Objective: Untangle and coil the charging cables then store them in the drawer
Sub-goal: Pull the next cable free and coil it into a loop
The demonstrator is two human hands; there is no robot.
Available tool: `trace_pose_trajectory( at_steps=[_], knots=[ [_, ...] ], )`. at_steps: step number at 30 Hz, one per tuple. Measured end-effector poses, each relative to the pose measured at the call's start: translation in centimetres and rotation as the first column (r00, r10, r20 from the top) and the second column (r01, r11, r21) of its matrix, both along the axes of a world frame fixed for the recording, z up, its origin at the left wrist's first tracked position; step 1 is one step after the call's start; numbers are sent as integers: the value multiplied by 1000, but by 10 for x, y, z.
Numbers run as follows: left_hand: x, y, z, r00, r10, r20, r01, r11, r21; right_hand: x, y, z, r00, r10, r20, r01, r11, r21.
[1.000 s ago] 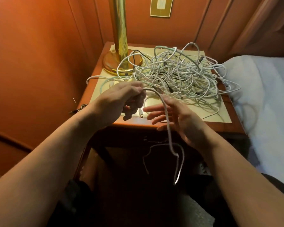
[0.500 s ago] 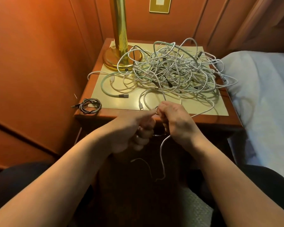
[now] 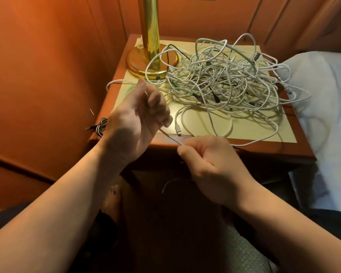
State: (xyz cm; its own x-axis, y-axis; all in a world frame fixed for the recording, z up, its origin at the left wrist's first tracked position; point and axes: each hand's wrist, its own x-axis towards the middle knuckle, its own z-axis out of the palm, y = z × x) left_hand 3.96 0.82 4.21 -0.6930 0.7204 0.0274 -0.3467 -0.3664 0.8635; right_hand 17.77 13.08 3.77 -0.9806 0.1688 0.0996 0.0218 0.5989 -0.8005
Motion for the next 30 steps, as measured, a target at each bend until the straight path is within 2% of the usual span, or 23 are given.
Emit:
trace_pose_trajectory(
  at_steps=[2, 4, 9, 14, 17, 19, 24, 27, 30],
  knots=[
    [-1, -3, 0, 974, -6, -227, -4, 999, -44, 4, 1, 11, 995, -31, -94, 24, 997, -73],
    [0, -3, 0, 924, -38, -381, -9, 993, -121, 7, 3, 19, 980, -46, -195, 31, 996, -80],
    [18, 5, -6, 853, -240, -463, 103, 948, -302, 7, 16, 23, 944, -19, -330, 51, 995, 89],
    [30, 9, -3, 854, -450, -260, 365, 875, -317, 4, 34, 19, 929, -32, -368, 108, 976, 190],
    [31, 10, 0, 829, -544, -128, 486, 815, -316, 3, 41, 15, 935, -47, -351, 111, 980, 164],
    [32, 11, -1, 810, -581, -76, 535, 786, -309, 3, 42, 11, 940, -32, -340, 71, 992, 103],
    [32, 10, 1, 759, -648, -66, 587, 725, -361, 1, 38, 4, 954, -35, -297, -8, 990, -141],
    [34, 13, 0, 780, -622, -73, 560, 745, -363, -4, 37, 2, 961, -91, -262, 15, 960, -280],
    [34, 15, -3, 794, -606, 45, 594, 758, -269, -11, 39, -10, 976, -138, -171, 46, 890, -454]
  ],
)
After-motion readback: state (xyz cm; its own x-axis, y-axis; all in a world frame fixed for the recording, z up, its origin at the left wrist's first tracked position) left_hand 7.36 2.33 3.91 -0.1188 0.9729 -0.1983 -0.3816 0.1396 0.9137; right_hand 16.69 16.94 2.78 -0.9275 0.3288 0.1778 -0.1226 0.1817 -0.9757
